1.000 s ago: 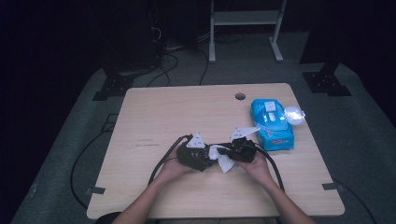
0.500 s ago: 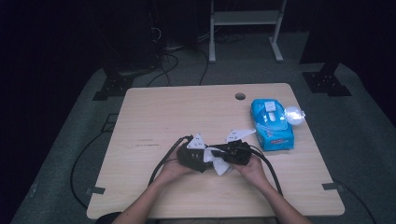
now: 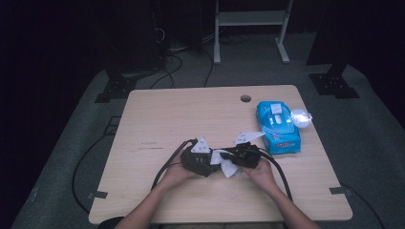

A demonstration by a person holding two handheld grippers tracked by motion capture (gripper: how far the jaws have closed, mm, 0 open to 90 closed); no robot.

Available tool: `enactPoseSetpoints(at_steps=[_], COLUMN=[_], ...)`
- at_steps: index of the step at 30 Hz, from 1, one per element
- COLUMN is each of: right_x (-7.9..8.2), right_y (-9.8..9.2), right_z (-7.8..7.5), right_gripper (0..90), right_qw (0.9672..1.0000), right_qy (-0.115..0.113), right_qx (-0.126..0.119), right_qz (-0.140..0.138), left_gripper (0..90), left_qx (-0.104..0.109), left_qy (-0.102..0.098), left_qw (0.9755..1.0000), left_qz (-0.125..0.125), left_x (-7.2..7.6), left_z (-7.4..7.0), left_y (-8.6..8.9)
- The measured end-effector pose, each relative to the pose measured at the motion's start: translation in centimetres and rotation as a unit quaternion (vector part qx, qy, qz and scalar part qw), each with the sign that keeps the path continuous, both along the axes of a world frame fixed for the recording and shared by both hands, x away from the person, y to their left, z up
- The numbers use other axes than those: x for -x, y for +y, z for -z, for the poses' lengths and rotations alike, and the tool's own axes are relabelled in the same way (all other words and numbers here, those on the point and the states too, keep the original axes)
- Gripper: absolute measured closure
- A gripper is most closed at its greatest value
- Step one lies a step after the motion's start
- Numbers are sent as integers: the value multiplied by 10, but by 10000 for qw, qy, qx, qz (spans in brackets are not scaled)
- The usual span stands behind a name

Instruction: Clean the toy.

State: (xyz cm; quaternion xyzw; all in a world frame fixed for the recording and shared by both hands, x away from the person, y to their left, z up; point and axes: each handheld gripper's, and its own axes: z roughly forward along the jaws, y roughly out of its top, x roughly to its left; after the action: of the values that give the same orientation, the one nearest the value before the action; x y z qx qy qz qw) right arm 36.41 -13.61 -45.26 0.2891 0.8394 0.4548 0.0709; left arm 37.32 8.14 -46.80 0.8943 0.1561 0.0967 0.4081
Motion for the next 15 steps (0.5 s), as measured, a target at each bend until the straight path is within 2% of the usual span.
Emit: enactPoseSetpoints(at_steps=[2, 3, 7, 9, 12, 15], right_x=[1, 1, -4, -7, -5, -4], right_y=[4, 3, -8, -10, -1, 15], right_z=[-1, -1, 0, 1, 0, -1], right_gripper=[860, 860, 860, 860, 861, 860], right_qw=[9999, 10000, 9993, 9995, 9999, 10000], right_qy=[-79, -44, -104, -6, 44, -63], right_qx=[51, 55, 288, 171, -15, -71], right_qz=[-54, -41, 229, 247, 129, -23], left_gripper=[224, 225, 225, 225, 225, 226], left_qx=[-5, 9, 0, 18, -34, -38], left_qy=[9, 8, 5, -8, -45, -17], left_qw=[10000, 10000, 10000, 10000, 10000, 10000], left_qz=[-6, -16, -6, -16, 2, 8], left_x=[1, 1, 1, 2, 2, 2], left_z=[0, 0, 0, -1, -2, -1], left_y=[1, 1, 1, 1, 0, 0])
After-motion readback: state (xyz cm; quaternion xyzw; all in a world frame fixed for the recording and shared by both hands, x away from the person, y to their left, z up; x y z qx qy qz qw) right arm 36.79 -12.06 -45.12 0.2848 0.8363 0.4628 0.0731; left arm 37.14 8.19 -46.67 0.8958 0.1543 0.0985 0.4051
